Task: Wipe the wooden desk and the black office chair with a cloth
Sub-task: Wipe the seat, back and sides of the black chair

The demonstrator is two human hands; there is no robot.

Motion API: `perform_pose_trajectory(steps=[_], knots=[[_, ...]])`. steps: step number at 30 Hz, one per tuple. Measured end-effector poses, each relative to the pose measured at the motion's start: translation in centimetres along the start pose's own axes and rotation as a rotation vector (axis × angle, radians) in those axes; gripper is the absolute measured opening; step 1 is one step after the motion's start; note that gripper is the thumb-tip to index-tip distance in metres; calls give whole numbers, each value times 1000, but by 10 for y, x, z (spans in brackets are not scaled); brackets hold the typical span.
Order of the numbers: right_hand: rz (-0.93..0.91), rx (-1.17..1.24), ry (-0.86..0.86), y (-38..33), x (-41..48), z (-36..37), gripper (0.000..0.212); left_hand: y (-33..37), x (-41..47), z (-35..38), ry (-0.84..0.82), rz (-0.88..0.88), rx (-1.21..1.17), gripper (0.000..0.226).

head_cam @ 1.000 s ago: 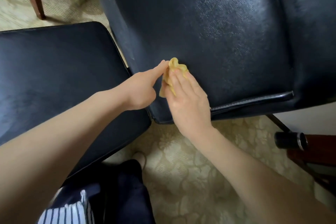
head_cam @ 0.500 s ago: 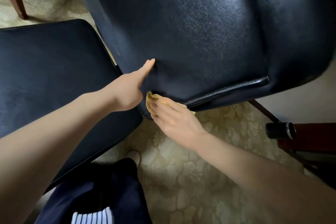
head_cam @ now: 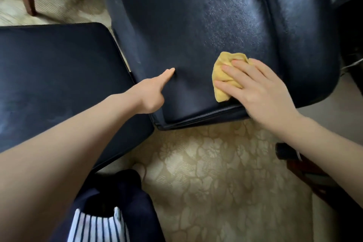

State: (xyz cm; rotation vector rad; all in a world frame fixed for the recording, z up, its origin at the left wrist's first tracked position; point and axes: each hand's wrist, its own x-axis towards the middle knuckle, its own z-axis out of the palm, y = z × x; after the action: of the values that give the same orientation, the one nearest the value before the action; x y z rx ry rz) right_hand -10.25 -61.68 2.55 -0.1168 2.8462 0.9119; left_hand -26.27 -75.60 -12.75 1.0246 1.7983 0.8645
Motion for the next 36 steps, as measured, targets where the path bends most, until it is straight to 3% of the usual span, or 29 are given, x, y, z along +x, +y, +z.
perform_pose_trajectory(steps=[4, 8, 17, 20, 23, 26, 30, 36], knots=[[2, -11, -93, -35, 48, 18, 37, -8, -9, -7, 35, 16, -26, 87], [-72, 72, -360, -75, 79, 50, 39, -21, -25, -15, 87, 2, 87, 87], [-342, -25, -567, -157, 83, 111, 33, -62, -51, -2, 136, -150, 73, 84], [-242, 211, -620, -161, 66, 117, 31, -59, -52, 11, 128, -167, 35, 84], [-143, 492, -635, -151, 56, 108, 28, -50, -48, 23, 140, -195, 42, 82], [-180, 472, -600, -124, 49, 87, 27, -38, -38, 28, 171, -197, 13, 83], [-509, 193, -415, -57, 50, 47, 32, -18, -20, 36, 225, -182, 27, 86], [-563, -42, -345, 38, 77, -4, 49, 7, 3, 48, 341, -154, -67, 92]])
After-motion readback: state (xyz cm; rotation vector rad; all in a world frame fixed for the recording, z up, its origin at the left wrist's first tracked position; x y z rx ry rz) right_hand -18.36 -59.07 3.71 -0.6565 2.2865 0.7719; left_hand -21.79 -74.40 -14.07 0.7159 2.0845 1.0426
